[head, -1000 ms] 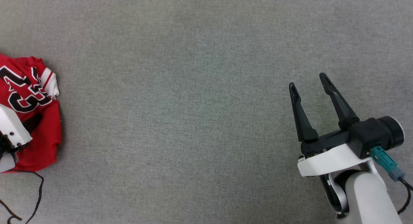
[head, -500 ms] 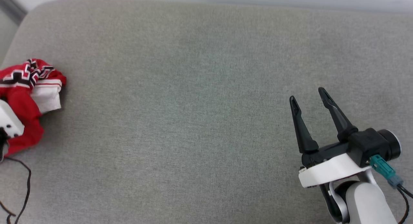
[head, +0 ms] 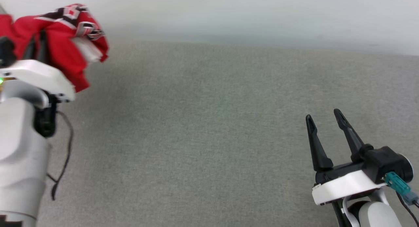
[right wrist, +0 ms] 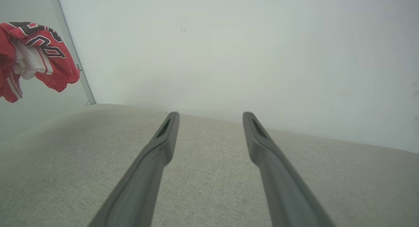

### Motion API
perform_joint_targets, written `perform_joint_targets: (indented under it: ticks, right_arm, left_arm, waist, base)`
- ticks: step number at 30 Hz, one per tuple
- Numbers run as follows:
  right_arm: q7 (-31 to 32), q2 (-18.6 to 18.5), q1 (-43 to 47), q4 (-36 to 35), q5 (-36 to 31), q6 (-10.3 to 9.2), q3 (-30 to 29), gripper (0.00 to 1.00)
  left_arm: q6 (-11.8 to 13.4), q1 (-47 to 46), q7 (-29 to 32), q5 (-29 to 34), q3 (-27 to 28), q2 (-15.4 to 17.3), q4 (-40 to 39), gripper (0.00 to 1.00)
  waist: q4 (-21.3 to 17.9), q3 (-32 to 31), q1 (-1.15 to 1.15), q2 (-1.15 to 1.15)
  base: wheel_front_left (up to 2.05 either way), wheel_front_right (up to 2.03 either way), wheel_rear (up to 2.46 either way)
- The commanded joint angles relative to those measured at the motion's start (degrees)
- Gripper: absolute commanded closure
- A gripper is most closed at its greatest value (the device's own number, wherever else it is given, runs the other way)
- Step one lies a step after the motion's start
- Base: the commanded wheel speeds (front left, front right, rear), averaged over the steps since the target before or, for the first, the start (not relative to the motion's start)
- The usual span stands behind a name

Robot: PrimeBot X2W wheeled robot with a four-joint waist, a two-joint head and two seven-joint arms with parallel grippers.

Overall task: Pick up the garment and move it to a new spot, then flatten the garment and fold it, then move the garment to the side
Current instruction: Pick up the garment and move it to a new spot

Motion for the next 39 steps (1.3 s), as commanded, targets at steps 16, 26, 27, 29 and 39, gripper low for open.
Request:
perform_joint_targets:
  ticks: [16, 26, 27, 29, 39]
  right_arm:
    - [1.54, -0.02, 3.87, -2.59, 0.65, -0.02, -1.05, 0.00]
    - [0.86, -0.01, 2.86, -2.05, 1.46, -0.02, -0.63, 0.00]
    - [0.77, -0.01, 2.87, -1.99, 1.56, -0.02, -0.69, 0.00]
    - [0.62, -0.01, 2.82, -1.91, 1.81, -0.02, -0.94, 0.00]
    - [0.08, -0.02, 3.43, -0.61, 2.11, -0.02, -1.74, 0.00]
  left_arm:
    - [1.17, 13.04, 2.04, 1.86, -12.46, -14.20, -21.22, 1.00]
    - [-0.23, 20.57, 7.23, 2.91, -20.92, -17.94, -14.06, 1.00]
    - [-0.69, 21.05, 7.61, 2.72, -21.41, -18.15, -13.23, 1.00]
    - [-1.33, 21.50, 7.73, 2.89, -22.31, -18.28, -11.85, 0.62]
    - [1.43, 21.53, -2.13, 4.50, -21.15, -19.24, -16.89, 0.00]
  waist:
    - [-10.82, -2.73, 0.01, 0.00]
    - [-14.65, -0.25, 0.01, 0.00]
    - [-14.73, -0.09, 0.01, 0.00]
    - [-14.58, 0.27, 0.01, 0.00]
    - [-10.98, -1.61, 0.01, 0.00]
  base:
    - [0.00, 0.00, 0.00]
    - [0.00, 0.00, 0.00]
    - [0.00, 0.00, 0.00]
    - [0.00, 0.00, 0.00]
    - [0.00, 0.00, 0.00]
